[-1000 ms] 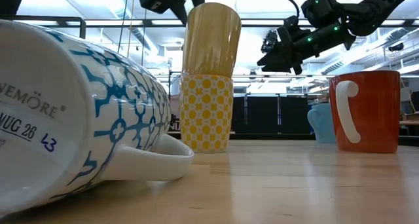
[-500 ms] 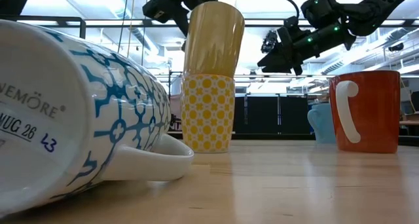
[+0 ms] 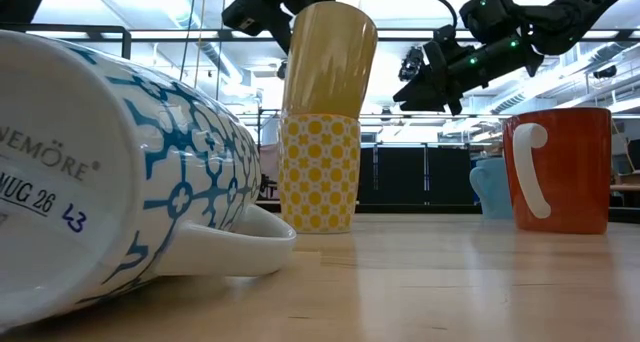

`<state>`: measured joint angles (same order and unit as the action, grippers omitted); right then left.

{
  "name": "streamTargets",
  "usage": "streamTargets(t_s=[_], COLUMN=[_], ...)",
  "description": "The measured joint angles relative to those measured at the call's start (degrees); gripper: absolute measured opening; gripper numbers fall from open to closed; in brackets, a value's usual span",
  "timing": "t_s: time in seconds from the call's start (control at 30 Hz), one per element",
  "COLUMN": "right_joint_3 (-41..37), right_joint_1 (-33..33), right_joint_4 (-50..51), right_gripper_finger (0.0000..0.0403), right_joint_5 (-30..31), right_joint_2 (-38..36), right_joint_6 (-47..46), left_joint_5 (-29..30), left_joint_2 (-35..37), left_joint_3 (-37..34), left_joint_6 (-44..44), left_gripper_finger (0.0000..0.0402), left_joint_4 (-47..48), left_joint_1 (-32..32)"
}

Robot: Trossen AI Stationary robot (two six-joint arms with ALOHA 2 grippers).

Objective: Place coffee mugs
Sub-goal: Put the yellow mug on the shelf

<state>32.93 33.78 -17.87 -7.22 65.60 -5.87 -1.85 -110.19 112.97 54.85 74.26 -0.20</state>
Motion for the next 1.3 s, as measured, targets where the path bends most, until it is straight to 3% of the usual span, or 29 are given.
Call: streamTargets(t_s=[0.67,1.07,1.3], right_joint_3=[0.0,0.0,0.0], right_joint_1=[0.0,0.0,0.0], right_joint_4=[0.0,0.0,0.0], right_gripper_finger=[0.0207,0.0207,0.0207], right_joint_5=[0.0,0.0,0.0], right_joint_2=[0.0,0.0,0.0], right_joint_6=[0.0,0.0,0.0], left_joint_5=[0.3,0.1,-0.1], left_joint_2=[0.0,0.3,0.4], left_joint_3=[0.0,0.0,6.2], left_joint_6=[0.0,0.4,-1.0], left_gripper_finger=[0.0034,0.0028,0.0027], left_joint_4=[0.5,-0.1,1.7], left_joint_1=[0.1,0.1,0.4])
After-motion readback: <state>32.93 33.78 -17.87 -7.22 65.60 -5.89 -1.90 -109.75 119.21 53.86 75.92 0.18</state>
